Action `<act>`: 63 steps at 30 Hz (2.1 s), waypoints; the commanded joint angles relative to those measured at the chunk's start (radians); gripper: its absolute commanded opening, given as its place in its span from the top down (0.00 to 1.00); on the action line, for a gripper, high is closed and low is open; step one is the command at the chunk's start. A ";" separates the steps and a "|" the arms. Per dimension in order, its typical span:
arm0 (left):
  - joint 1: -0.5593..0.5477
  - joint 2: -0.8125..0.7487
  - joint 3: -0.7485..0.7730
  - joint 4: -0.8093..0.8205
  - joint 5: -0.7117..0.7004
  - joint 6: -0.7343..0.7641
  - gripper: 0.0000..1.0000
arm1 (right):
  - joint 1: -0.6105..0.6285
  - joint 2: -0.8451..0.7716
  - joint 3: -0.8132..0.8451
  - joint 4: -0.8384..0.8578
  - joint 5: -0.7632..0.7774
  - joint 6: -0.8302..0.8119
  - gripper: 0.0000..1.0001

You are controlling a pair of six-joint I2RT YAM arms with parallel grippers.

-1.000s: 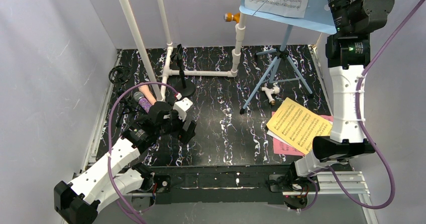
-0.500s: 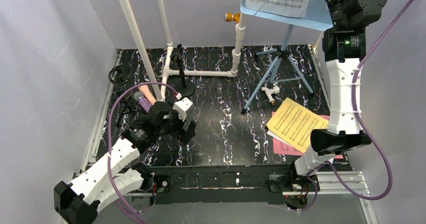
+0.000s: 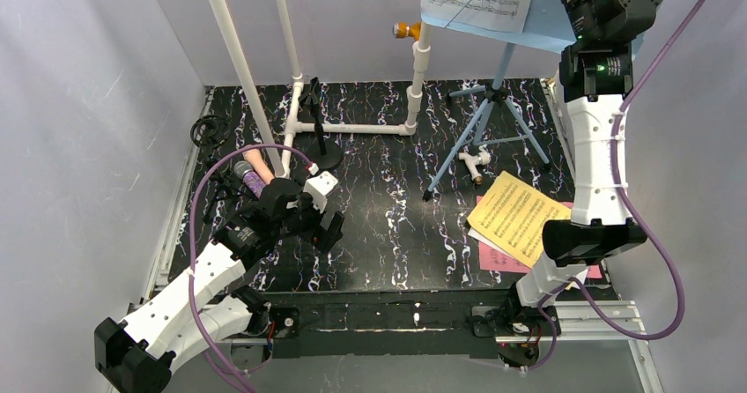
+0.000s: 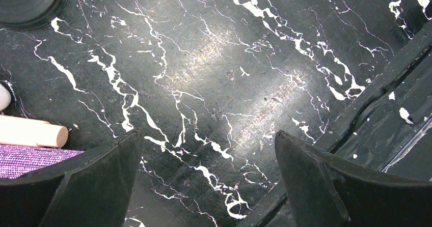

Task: Pack up the instrument practice props
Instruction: Pick up the sheet music from the music stand, then place the sheet music at the center of the board.

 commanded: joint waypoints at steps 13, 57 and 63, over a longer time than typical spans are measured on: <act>0.006 -0.015 0.005 -0.018 -0.004 0.008 0.00 | 0.000 0.048 0.115 0.027 0.026 -0.117 0.99; 0.006 -0.009 0.005 -0.022 -0.006 0.005 0.00 | -0.001 -0.499 -0.172 -0.316 -0.572 -0.106 0.99; 0.006 -0.009 0.005 -0.023 -0.006 0.006 0.00 | -0.001 -0.593 -0.338 -0.469 -0.584 -0.241 0.99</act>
